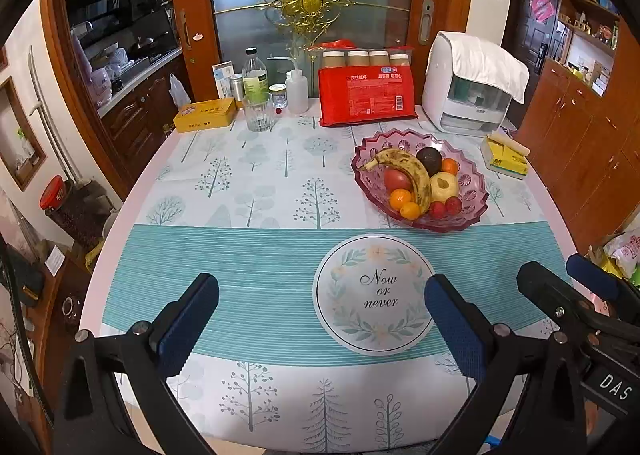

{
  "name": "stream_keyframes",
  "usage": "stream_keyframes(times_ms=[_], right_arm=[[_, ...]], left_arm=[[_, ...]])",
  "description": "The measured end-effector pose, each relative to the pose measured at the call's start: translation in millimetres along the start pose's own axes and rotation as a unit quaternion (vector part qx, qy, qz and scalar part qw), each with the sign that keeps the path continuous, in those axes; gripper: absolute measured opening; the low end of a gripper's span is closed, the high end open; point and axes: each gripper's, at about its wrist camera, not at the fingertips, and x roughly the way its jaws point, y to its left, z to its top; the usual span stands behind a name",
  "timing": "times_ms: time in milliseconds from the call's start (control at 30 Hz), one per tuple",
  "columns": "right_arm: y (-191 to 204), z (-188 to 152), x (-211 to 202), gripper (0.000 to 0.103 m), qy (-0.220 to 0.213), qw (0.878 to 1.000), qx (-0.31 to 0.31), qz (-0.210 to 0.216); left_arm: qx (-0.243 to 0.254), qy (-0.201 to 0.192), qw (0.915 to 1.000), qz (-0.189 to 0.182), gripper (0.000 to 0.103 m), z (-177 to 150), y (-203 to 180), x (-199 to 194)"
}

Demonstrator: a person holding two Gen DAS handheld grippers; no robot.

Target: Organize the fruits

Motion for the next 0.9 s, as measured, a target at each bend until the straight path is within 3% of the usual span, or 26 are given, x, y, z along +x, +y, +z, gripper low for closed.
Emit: stream_keyframes(times_ms=[900], right_arm=[[-16,3,8,0.087,0.009,1.0,0.009,-0.003]], left_arm=[[0.004,0.01,0.9999,-0.006,0.102,4,-13,8]])
